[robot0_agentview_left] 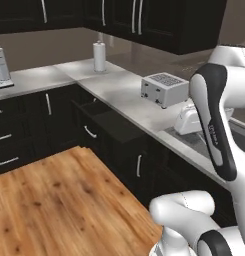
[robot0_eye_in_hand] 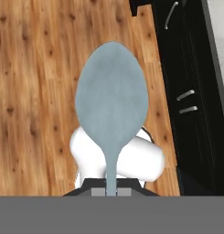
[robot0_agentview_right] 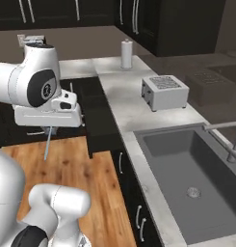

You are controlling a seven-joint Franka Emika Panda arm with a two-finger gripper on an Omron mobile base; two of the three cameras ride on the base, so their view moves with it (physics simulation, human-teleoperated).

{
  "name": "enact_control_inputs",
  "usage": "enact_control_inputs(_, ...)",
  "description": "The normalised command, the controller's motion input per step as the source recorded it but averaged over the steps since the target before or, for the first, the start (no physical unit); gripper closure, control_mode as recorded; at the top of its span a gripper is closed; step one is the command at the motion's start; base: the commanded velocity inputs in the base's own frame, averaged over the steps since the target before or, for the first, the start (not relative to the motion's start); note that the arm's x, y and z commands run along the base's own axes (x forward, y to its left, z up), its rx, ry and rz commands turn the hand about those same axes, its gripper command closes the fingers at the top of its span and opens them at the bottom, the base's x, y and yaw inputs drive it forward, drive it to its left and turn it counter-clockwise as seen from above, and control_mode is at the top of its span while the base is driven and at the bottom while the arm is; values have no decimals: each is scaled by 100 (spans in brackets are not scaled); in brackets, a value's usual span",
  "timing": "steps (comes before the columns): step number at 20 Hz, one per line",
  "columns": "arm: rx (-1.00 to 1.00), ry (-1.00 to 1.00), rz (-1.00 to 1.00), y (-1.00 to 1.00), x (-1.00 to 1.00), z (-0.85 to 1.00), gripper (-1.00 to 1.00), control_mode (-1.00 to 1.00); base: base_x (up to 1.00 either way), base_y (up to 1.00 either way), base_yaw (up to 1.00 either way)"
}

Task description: Pick up the metallic utensils from the counter and place them in the open drawer. Make sure not to pick up any wooden utensils.

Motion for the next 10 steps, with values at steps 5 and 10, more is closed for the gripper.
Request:
enact_control_inputs(5,0,0,0,0,0,0,100,100,29,0,14)
enact_control_inputs(10,0,0,0,0,0,0,100,100,55,0,18)
